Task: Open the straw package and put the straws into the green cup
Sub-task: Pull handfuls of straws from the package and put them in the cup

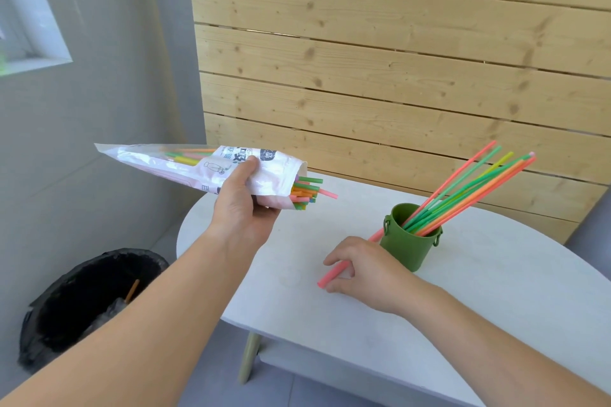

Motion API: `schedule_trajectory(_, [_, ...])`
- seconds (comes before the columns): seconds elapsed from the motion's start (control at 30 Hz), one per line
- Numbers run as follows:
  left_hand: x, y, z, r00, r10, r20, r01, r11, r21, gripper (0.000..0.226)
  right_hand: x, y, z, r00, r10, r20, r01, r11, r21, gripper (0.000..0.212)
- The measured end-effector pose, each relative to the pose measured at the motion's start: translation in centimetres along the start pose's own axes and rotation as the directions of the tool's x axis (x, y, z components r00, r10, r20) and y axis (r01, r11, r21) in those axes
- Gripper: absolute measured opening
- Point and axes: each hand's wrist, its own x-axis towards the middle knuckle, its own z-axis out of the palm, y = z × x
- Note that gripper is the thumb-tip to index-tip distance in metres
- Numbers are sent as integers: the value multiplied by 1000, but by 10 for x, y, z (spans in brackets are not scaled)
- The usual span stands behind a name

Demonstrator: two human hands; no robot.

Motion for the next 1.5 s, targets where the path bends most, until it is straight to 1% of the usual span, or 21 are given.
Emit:
schedule_trajectory(0.07, [-1,1,0,1000,5,-4,-5,1000,1,43,1,4,-1,999,13,33,-12,1000,-25,38])
schedule_trajectory(0.13, [-1,2,0,1000,5,5,-5,1000,9,41,0,4,2,998,8,63,-10,1000,28,28])
schedule_trajectory(0.23, [-2,3,-1,1000,5,26,-5,1000,26,30,-3,1,4,993,-51,104,44,997,62,18])
schedule_trajectory(0.3, [-1,4,-2,1000,4,18,-4,1000,14,37,-5,-6,-2,990,-116,81,111,992,66,14])
schedule_trajectory(0.37, [1,7,-2,1000,2,4,-2,1000,-9,42,-8,-17,-17,982,-188,-26,190,975,118,10])
schedule_trajectory(0.4, [1,9,-2,1000,1,0,-1,1000,-21,38,-11,-23,-27,973,-207,-100,222,959,178,10])
schedule_trajectory(0.47, [1,13,-2,1000,-4,3,4,998,-57,26,-19,-35,-52,949,-186,-255,267,904,334,9])
schedule_trajectory(0.53, [-1,14,-1,1000,-20,0,20,995,-97,18,-28,-42,-78,905,-130,-405,326,822,466,6])
schedule_trajectory(0.57, [-1,13,-1,1000,-24,3,24,994,-103,16,-32,-41,-92,873,-96,-478,362,785,503,3])
schedule_trajectory(0.6, [-2,12,0,1000,-28,12,29,995,-99,16,-36,-39,-105,832,-51,-552,392,757,522,5])
schedule_trajectory(0.7, [-3,5,5,999,-31,41,34,997,-74,25,-47,-20,-141,681,119,-722,425,739,523,8])
schedule_trajectory(0.73, [-3,1,6,998,-30,52,33,998,-61,27,-50,-11,-149,637,174,-751,407,751,520,7])
schedule_trajectory(0.8, [-4,-7,9,997,-30,73,32,999,-20,24,-53,6,-156,577,263,-773,336,786,519,6])
schedule_trajectory(0.83, [-6,-13,12,996,-38,85,38,999,-4,20,-54,15,-157,556,295,-777,291,807,514,6])
schedule_trajectory(0.9, [-7,-21,15,994,-52,100,51,999,15,17,-52,28,-154,541,351,-764,203,827,524,10])
schedule_trajectory(1.03, [-11,-35,25,989,-66,130,63,998,31,11,-48,47,-140,574,428,-698,139,789,598,11])
schedule_trajectory(1.17, [-11,-47,31,984,-83,160,70,994,83,14,-45,58,-128,620,434,-654,76,796,601,7])
schedule_trajectory(1.3, [-10,-54,31,983,-94,157,77,990,114,13,-44,64,-120,640,375,-671,21,864,503,21])
schedule_trajectory(1.4, [-10,-55,31,983,-100,155,80,989,126,15,-42,66,-119,659,372,-653,-79,898,432,22])
schedule_trajectory(1.47, [-10,-55,31,982,-100,160,81,990,119,14,-42,65,-122,652,349,-672,-154,930,334,37])
schedule_trajectory(1.5, [-11,-55,31,982,-100,161,83,990,114,14,-43,63,-124,632,321,-705,-164,945,283,46])
